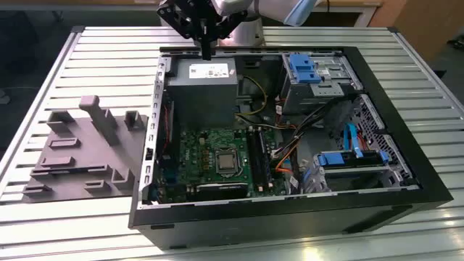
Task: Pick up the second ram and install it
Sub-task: 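Reach for the second ram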
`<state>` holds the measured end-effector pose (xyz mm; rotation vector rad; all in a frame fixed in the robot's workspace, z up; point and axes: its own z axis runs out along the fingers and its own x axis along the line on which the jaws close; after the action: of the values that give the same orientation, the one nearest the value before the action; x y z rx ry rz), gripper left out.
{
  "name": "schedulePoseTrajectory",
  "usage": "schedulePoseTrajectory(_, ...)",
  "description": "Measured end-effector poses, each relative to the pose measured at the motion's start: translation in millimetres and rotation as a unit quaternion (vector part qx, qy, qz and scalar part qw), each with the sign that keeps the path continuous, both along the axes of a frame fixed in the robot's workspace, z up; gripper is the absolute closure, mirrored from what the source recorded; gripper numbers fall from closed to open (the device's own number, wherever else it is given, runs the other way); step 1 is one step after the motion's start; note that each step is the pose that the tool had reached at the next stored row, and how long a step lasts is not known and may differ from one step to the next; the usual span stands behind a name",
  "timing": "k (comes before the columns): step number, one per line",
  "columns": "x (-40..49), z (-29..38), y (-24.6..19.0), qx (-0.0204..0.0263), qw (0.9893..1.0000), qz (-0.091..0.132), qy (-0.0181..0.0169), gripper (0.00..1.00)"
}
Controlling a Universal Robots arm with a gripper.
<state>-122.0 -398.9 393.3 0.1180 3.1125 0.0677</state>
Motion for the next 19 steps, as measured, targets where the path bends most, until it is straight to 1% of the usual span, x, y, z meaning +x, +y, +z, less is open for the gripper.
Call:
schedulePoseTrajectory(12,-1.9,0.0,0.0,0.0,1.0,0.0,0.0,0.89)
schedulePoseTrajectory(19,-4.8,0.0,0.0,0.0,1.0,0.0,0.0,0.89)
